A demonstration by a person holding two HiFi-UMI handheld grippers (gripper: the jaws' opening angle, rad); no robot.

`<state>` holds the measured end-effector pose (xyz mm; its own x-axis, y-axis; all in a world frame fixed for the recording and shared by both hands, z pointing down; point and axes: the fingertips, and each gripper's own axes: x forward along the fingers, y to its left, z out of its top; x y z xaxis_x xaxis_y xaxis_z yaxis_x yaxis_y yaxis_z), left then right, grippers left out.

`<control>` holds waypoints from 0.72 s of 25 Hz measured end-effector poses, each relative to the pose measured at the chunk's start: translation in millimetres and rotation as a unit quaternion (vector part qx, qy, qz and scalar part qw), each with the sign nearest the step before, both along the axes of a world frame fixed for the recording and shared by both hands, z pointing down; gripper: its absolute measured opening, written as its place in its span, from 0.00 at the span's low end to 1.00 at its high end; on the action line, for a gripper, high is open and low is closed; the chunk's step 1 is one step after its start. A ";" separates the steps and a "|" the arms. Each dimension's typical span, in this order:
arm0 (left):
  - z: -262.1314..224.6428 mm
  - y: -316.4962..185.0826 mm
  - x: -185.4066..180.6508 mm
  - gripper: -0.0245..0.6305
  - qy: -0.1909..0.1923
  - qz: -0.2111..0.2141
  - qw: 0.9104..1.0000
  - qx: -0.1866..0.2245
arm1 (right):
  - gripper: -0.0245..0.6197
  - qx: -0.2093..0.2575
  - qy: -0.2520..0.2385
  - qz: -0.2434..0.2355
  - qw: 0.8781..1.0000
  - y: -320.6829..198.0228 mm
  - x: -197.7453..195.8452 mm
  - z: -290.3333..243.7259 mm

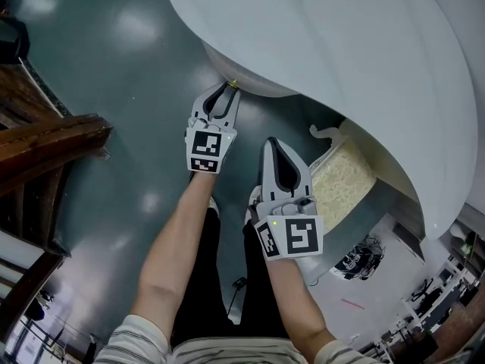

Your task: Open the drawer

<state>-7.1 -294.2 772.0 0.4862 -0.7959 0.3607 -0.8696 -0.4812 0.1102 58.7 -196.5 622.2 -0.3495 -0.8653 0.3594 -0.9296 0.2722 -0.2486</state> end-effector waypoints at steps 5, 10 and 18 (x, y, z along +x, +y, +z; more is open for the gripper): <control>0.9 13.1 -7.6 0.20 -0.007 0.002 1.000 -0.003 | 0.06 0.002 0.003 -0.008 1.000 4.9 -7.1 -1.7; 2.7 23.8 -14.0 0.20 -0.006 0.001 1.000 -0.007 | 0.06 0.002 0.013 -0.008 1.000 8.8 -10.6 5.1; 3.9 43.2 -27.7 0.20 -0.005 -0.003 1.000 -0.018 | 0.06 -0.011 0.017 -0.007 1.000 20.5 -22.2 13.9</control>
<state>-34.8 -251.0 775.9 0.4769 -0.7856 0.3942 -0.8741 -0.4711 0.1187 36.4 -176.0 636.1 -0.3481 -0.8527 0.3896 -0.9339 0.2793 -0.2231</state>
